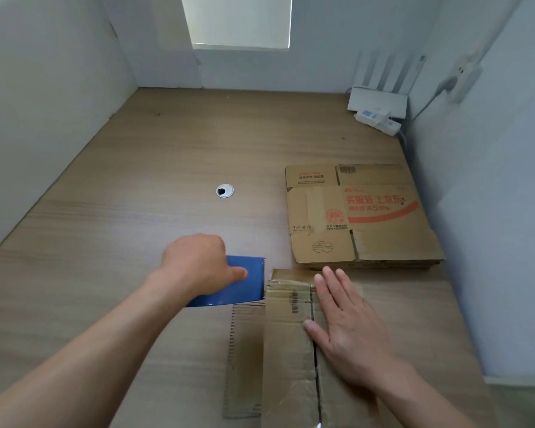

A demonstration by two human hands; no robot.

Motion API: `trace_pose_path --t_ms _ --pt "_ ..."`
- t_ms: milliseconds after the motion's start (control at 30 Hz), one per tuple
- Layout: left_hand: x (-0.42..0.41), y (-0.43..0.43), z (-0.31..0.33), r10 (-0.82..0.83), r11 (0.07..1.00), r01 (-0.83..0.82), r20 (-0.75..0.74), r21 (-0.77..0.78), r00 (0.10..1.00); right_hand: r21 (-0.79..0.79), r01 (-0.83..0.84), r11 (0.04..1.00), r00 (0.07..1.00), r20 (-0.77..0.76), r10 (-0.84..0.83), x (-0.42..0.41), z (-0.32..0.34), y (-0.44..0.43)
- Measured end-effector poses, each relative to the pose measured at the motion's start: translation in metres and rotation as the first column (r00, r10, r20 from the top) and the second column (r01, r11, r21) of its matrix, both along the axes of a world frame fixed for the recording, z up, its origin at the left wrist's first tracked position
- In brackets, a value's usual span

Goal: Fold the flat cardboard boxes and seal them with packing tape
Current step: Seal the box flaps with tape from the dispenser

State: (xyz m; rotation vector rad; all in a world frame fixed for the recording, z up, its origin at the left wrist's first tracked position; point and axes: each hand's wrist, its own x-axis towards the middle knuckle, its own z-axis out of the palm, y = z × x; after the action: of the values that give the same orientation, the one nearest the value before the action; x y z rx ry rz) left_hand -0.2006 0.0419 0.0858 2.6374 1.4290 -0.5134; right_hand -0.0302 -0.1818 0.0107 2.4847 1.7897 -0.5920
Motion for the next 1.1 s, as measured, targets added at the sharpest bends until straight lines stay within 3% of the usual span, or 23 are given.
trace_pose_path --t_ms 167,300,467,567,700,767,800,867,933,1000,1100 --pt "0.019 -0.039 -0.025 -0.041 0.99 0.043 -0.019 0.132 0.999 0.007 0.02 1.0 1.0 -0.019 -0.02 -0.003 0.002 0.0" --pt "-0.021 -0.049 -0.065 0.066 0.979 -0.078 0.07 0.19 0.995 0.017 0.023 1.0 0.999 -0.031 -0.023 -0.003 0.0 -0.002" --pt "-0.099 -0.066 -0.133 0.074 0.954 -0.14 0.244 0.267 0.967 0.012 0.022 1.0 0.999 -0.024 -0.021 -0.003 0.0 -0.002" --pt "-0.132 -0.077 -0.165 0.171 0.943 -0.225 0.224 0.244 0.959 0.019 0.023 1.0 1.0 -0.017 -0.023 -0.003 -0.001 -0.002" --pt "-0.144 -0.087 -0.182 0.308 0.942 -0.321 0.124 0.104 0.943 0.031 0.019 0.999 1.0 -0.004 -0.019 -0.003 0.0 -0.001" --pt "-0.138 -0.084 -0.171 0.369 0.912 -0.395 0.2 0.108 0.907 0.035 0.02 0.999 1.0 -0.004 -0.02 -0.004 0.003 -0.001" --pt "-0.13 -0.084 -0.159 0.352 0.906 -0.406 0.321 0.118 0.879 0.043 0.022 0.999 1.0 -0.004 -0.022 -0.004 0.003 -0.002" --pt "-0.097 -0.091 -0.125 0.204 0.935 -0.342 0.644 0.097 0.738 0.057 0.023 0.998 1.0 0.004 -0.023 -0.003 0.001 -0.001" --pt "-0.047 -0.106 -0.092 0.051 0.994 -0.107 0.816 0.013 0.576 0.07 0.015 0.997 1.0 0.007 -0.015 -0.003 -0.002 -0.001" --pt "-0.003 -0.115 -0.081 -0.005 0.992 0.106 0.83 -0.065 0.558 0.091 0.012 0.996 1.0 0.006 -0.012 -0.002 -0.003 -0.001" --pt "0.023 -0.116 -0.094 -0.036 0.98 0.173 0.774 -0.096 0.632 0.121 0.011 0.993 1.0 -0.009 -0.01 -0.001 -0.007 -0.002"
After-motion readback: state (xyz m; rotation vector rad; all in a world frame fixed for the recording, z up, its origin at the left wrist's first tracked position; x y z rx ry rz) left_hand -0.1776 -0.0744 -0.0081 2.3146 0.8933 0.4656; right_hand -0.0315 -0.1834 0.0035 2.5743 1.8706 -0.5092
